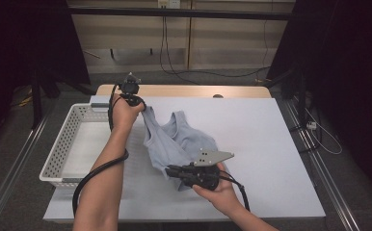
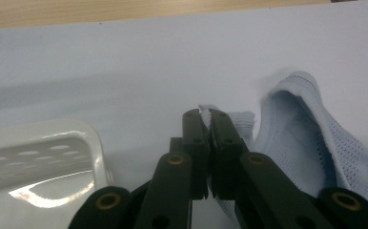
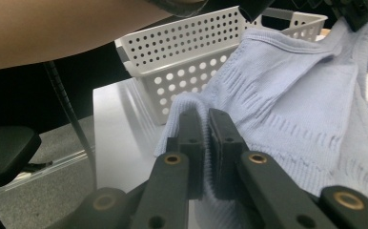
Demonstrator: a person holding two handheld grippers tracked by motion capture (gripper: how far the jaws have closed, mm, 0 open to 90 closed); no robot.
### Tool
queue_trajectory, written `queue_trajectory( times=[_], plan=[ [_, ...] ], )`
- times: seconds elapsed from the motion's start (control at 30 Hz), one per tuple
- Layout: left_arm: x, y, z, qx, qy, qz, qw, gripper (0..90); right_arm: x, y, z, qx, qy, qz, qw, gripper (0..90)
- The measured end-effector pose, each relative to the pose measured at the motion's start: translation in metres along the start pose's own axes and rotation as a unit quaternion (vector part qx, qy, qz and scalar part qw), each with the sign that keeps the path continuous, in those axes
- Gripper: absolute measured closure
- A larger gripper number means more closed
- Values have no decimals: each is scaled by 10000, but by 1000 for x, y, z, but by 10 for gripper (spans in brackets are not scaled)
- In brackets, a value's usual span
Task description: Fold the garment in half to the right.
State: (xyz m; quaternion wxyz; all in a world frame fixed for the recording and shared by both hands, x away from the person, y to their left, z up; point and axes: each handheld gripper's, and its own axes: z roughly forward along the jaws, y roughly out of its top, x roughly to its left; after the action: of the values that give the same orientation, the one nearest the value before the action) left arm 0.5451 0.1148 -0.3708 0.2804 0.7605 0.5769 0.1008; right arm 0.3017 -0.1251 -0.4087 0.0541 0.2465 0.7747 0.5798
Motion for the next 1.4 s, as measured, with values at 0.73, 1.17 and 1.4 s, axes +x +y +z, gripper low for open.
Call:
queue_trajectory(
  times=[0.73,1.17,1.4],
  plan=[
    [-5,2,-1,-95,-18,77,9999,869,2,-3,0,55,-11,45,10000,858],
    [6,2,-15,-69,15,88,9999,869,23,8,29,157,261,18,9995,858],
    [15,2,-21,-119,15,64,9999,869,30,11,49,278,367,-18,9989,858]
  ],
)
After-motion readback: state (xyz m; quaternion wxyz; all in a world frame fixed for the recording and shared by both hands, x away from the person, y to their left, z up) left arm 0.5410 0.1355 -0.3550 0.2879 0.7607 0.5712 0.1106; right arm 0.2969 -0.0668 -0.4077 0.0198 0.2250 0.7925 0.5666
